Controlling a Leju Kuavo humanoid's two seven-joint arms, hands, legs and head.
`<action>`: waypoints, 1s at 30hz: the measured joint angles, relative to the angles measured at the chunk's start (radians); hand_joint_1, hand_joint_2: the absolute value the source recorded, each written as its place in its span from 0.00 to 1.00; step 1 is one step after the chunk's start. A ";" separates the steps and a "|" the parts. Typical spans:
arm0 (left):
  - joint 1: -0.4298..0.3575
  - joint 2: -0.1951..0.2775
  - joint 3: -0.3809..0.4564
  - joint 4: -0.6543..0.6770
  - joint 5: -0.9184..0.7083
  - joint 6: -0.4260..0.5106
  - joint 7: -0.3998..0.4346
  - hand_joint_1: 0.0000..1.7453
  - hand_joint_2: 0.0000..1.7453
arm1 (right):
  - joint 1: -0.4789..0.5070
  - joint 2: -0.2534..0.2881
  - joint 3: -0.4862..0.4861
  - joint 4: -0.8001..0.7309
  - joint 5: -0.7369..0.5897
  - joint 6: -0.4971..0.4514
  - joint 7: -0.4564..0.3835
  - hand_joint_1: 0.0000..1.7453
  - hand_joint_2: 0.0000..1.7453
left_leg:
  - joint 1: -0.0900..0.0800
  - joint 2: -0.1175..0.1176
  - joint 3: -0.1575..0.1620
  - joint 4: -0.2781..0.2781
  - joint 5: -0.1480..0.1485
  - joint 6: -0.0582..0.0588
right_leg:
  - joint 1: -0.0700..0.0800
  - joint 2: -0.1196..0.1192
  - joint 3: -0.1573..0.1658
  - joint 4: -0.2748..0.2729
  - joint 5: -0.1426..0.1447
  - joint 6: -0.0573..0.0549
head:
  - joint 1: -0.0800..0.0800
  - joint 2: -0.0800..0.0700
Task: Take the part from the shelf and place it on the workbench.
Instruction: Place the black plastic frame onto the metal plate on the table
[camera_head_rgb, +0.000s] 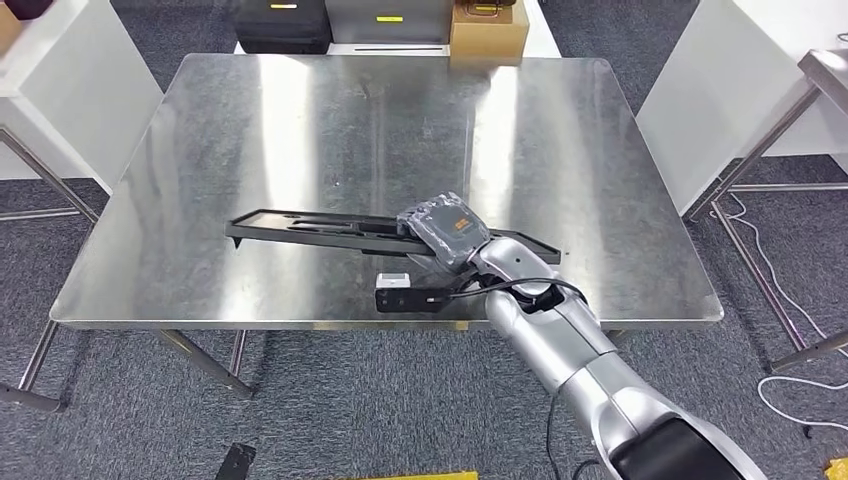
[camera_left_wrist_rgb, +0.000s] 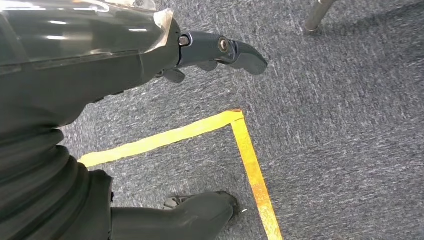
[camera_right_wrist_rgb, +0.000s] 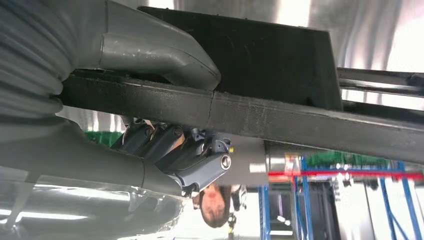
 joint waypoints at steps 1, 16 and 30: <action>0.003 -0.001 0.001 0.000 0.000 -0.002 -0.002 0.00 1.00 | 0.002 -0.001 0.003 0.002 0.000 0.000 -0.001 0.98 1.00 | -0.002 -0.003 0.015 0.000 -0.010 -0.001 | 0.001 0.000 0.000 -0.046 0.047 0.009 | 0.000 0.000; 0.005 -0.004 0.022 0.000 -0.015 0.035 -0.015 0.00 1.00 | -0.004 0.006 0.023 0.009 -0.005 0.008 -0.001 0.98 1.00 | 0.030 0.018 -0.114 0.246 -0.062 -0.090 | -0.024 0.001 0.218 -0.332 0.084 -0.041 | -0.007 0.000; 0.029 -0.008 0.026 0.003 -0.048 0.143 -0.111 0.00 1.00 | 0.027 -0.002 0.038 0.017 -0.008 0.005 0.000 0.98 1.00 | 0.011 -0.001 0.124 -0.070 -0.036 -0.022 | -0.012 0.001 0.069 -0.046 -0.047 -0.009 | -0.011 0.000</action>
